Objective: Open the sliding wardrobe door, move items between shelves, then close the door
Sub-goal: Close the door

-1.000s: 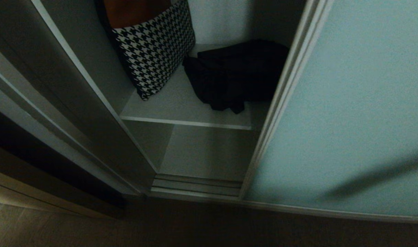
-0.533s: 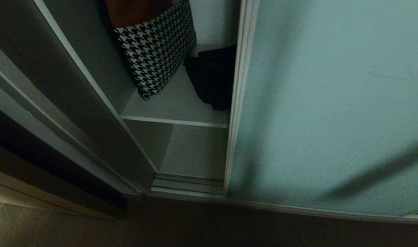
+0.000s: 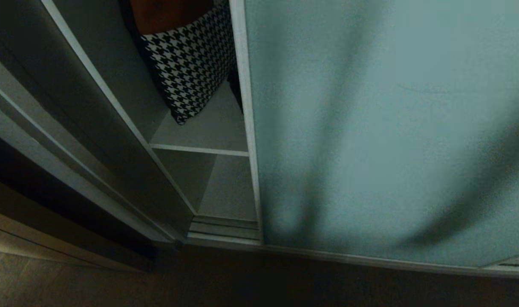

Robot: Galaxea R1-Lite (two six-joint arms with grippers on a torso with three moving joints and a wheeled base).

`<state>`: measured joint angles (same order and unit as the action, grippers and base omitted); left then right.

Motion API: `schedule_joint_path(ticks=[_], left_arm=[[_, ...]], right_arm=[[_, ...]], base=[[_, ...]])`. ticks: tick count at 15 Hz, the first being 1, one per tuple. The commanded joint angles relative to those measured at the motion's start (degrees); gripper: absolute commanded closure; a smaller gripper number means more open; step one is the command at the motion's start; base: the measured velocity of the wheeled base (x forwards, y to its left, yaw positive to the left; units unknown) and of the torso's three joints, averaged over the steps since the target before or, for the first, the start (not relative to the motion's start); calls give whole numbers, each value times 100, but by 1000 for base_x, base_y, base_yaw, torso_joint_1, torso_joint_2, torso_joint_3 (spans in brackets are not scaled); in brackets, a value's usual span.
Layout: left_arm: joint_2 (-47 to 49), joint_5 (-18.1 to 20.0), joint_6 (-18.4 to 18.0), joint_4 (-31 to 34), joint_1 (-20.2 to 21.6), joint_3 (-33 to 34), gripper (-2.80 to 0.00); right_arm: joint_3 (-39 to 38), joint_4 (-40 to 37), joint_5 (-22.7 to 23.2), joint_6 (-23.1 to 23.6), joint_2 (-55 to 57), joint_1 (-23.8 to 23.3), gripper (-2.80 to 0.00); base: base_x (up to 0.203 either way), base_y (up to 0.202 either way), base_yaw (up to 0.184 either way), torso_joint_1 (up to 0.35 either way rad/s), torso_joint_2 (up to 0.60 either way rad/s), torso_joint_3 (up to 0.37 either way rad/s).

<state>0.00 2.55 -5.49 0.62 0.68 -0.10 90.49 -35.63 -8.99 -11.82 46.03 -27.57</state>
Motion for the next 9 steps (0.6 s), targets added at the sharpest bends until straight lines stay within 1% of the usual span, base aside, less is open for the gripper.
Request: schedule_joint_path(ticks=[1, 3, 6, 9], left_arm=[[9, 0, -4, -1, 2, 1, 0], [9, 0, -4, -1, 2, 1, 0], [9, 0, -4, -1, 2, 1, 0], [9, 0, -4, -1, 2, 1, 0]], right_arm=[[45, 112, -49, 20, 240, -592, 0], [223, 356, -121, 58, 622, -1243, 0], [550, 629, -395, 89, 1250, -2138, 0], [1121, 819, -491, 130, 1921, -3003, 0]], base=[[0, 0, 0, 0, 0, 0], [0, 0, 0, 0, 0, 0], [0, 0, 0, 0, 0, 0], [0, 0, 0, 0, 0, 0]])
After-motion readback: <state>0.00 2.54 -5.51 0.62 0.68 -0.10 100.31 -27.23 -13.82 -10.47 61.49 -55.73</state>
